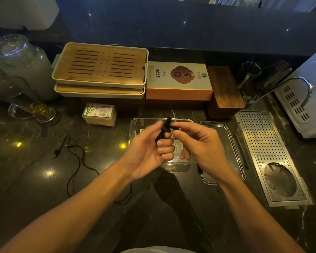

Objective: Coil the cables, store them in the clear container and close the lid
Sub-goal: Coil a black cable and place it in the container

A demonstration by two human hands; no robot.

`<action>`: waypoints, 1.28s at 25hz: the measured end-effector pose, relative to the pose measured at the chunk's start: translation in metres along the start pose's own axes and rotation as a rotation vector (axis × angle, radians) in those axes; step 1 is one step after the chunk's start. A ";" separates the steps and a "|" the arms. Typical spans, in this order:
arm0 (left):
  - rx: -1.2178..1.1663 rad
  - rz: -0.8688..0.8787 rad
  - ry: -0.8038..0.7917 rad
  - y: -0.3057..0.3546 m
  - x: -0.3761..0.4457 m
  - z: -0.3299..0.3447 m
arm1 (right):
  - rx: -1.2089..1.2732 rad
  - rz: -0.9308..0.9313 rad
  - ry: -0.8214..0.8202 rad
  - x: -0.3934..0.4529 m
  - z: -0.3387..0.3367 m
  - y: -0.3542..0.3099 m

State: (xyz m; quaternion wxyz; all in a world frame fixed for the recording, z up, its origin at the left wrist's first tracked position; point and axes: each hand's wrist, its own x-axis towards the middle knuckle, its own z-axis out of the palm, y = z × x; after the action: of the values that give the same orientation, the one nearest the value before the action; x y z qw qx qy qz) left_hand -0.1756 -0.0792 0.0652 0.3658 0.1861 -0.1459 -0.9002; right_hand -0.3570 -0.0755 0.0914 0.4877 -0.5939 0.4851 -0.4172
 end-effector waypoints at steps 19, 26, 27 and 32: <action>0.291 0.293 0.161 0.001 0.004 0.012 | 0.634 0.231 0.032 -0.005 0.025 -0.006; 0.651 0.407 0.433 -0.002 0.003 0.021 | 0.099 0.037 0.093 -0.008 0.026 -0.005; 0.699 0.428 0.467 -0.003 0.003 0.022 | 0.042 -0.012 0.109 -0.009 0.027 -0.006; 0.992 0.503 0.495 -0.006 0.001 0.032 | 0.128 -0.012 0.207 -0.007 0.028 -0.011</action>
State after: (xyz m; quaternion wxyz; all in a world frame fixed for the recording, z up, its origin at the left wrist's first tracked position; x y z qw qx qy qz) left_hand -0.1946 -0.0717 0.0906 0.4598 0.4979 -0.4980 -0.5409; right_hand -0.3292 -0.0628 0.0967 0.4694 -0.5181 0.5019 -0.5093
